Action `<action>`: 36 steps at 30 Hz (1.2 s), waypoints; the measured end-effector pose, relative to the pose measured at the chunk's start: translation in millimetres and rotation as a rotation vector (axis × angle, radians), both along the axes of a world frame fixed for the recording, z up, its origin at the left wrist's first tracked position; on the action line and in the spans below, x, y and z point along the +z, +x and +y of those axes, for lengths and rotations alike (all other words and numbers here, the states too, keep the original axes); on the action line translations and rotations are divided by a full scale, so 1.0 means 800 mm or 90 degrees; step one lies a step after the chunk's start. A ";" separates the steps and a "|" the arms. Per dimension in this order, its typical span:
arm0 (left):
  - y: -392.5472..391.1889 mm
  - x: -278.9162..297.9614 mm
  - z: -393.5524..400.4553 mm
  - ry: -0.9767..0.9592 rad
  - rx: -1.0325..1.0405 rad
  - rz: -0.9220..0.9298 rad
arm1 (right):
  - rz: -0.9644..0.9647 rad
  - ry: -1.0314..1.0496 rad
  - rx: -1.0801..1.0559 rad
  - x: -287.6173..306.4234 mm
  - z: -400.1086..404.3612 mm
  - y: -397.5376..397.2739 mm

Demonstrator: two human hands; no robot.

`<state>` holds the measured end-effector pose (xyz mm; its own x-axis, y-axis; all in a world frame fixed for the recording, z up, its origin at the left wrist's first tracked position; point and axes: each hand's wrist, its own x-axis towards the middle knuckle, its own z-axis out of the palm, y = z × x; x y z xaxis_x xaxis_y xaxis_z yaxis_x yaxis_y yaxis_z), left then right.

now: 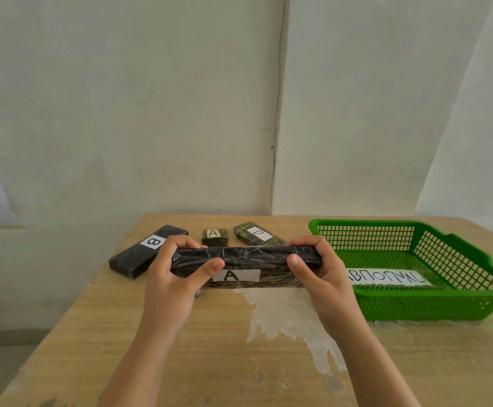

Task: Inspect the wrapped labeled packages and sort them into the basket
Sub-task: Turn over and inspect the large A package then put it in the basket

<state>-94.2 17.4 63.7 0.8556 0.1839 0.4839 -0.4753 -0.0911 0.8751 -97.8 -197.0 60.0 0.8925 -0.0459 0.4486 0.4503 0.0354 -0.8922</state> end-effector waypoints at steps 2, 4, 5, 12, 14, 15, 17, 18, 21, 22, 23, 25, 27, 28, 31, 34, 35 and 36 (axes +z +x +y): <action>0.004 0.001 0.003 0.001 -0.006 -0.012 | -0.013 -0.007 -0.012 0.002 0.000 0.004; 0.007 0.003 0.003 0.000 -0.008 -0.025 | -0.035 -0.001 -0.035 0.004 0.002 0.007; 0.007 0.004 0.003 -0.003 -0.008 -0.027 | -0.046 0.006 -0.045 0.005 0.004 0.007; 0.012 0.003 0.020 -0.016 -0.156 -0.044 | 0.001 0.048 -0.003 0.005 -0.008 0.013; 0.012 0.002 0.022 -0.044 -0.126 -0.058 | 0.012 0.046 0.054 0.000 -0.012 0.015; 0.012 0.002 0.022 -0.067 -0.111 -0.064 | 0.015 0.031 0.065 -0.003 -0.011 0.016; 0.010 0.000 0.021 -0.106 -0.094 -0.068 | 0.025 0.024 0.063 -0.006 -0.007 0.016; 0.009 -0.001 0.022 -0.117 -0.101 -0.066 | 0.030 0.039 0.062 -0.007 -0.004 0.016; 0.006 -0.003 0.027 -0.084 -0.135 -0.068 | 0.039 0.070 0.076 -0.013 -0.008 0.020; 0.006 -0.004 0.029 -0.076 -0.142 -0.074 | 0.033 0.078 0.088 -0.014 -0.010 0.021; 0.005 -0.005 0.031 -0.092 -0.148 -0.076 | 0.021 0.090 0.106 -0.015 -0.012 0.021; 0.008 -0.014 0.032 -0.171 -0.171 -0.064 | 0.002 0.116 0.139 -0.019 -0.015 0.018; 0.010 -0.021 0.031 -0.199 -0.166 -0.048 | -0.014 0.096 0.138 -0.020 -0.017 0.015; 0.011 -0.023 0.031 -0.182 -0.159 -0.037 | -0.014 0.087 0.118 -0.019 -0.017 0.015; 0.013 -0.022 0.028 0.049 -0.069 0.000 | -0.012 0.085 0.055 -0.017 -0.019 0.016; 0.020 -0.020 0.017 0.400 0.067 -0.104 | -0.048 -0.008 0.031 -0.011 -0.012 0.013; 0.022 -0.020 0.012 0.457 0.076 -0.129 | -0.062 -0.047 0.028 -0.008 -0.011 0.011; 0.024 -0.020 0.007 0.478 0.073 -0.138 | -0.077 -0.069 0.022 -0.004 -0.008 0.009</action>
